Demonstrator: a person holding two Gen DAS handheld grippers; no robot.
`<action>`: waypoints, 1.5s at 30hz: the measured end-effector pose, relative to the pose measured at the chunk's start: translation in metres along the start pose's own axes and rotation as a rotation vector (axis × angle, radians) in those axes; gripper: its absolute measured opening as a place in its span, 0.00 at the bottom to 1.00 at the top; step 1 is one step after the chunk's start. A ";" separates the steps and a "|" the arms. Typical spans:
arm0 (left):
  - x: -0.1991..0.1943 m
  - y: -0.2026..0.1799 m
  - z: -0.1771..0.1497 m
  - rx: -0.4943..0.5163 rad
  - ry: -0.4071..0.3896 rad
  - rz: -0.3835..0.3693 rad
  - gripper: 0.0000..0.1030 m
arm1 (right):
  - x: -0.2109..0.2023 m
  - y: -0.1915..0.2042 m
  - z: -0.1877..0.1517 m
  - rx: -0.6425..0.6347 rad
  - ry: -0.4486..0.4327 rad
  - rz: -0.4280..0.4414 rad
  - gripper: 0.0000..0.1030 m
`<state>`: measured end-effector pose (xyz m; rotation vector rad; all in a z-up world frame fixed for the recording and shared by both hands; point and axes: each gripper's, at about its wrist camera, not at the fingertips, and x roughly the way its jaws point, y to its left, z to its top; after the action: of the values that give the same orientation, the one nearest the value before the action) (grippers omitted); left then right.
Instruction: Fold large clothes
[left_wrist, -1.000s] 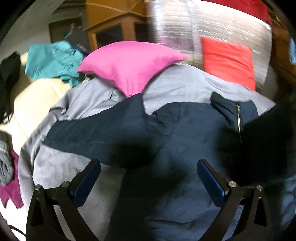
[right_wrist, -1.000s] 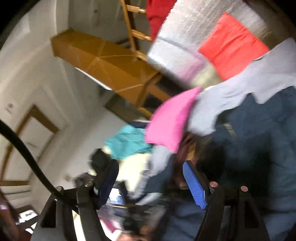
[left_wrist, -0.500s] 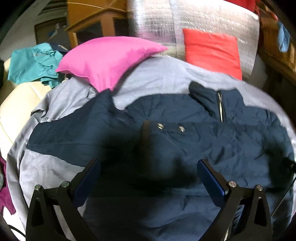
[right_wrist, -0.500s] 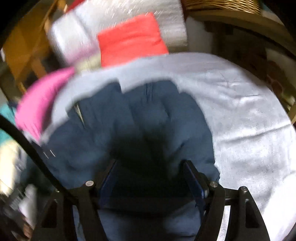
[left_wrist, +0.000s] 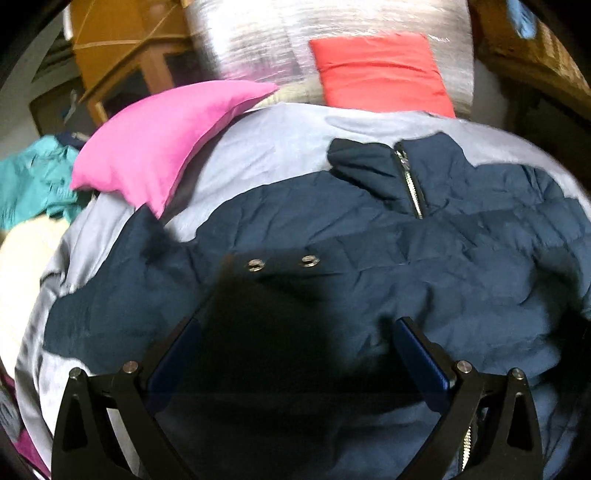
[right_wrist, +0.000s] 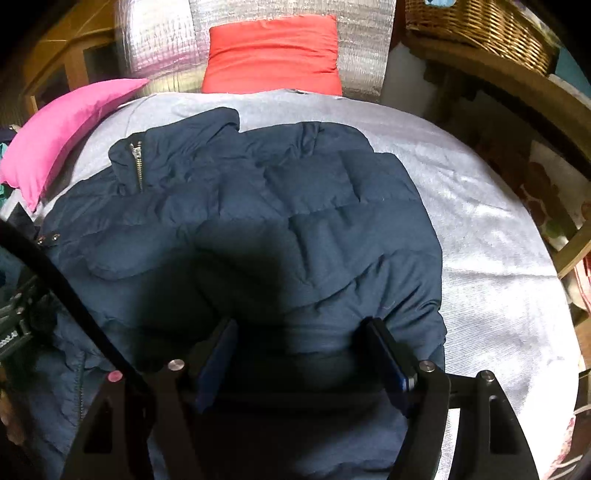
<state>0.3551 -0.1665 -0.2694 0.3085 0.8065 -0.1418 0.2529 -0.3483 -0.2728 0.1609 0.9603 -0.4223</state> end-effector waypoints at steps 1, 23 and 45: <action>0.005 -0.004 0.000 0.012 0.014 0.001 1.00 | -0.001 0.000 -0.001 -0.003 -0.004 -0.002 0.73; 0.028 -0.004 -0.006 -0.052 0.137 -0.065 1.00 | 0.002 0.006 -0.002 -0.029 -0.018 -0.050 0.73; 0.027 -0.004 -0.006 -0.047 0.136 -0.061 1.00 | 0.004 0.011 -0.003 -0.051 -0.031 -0.084 0.73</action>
<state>0.3690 -0.1687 -0.2941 0.2510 0.9532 -0.1604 0.2570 -0.3387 -0.2782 0.0684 0.9485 -0.4756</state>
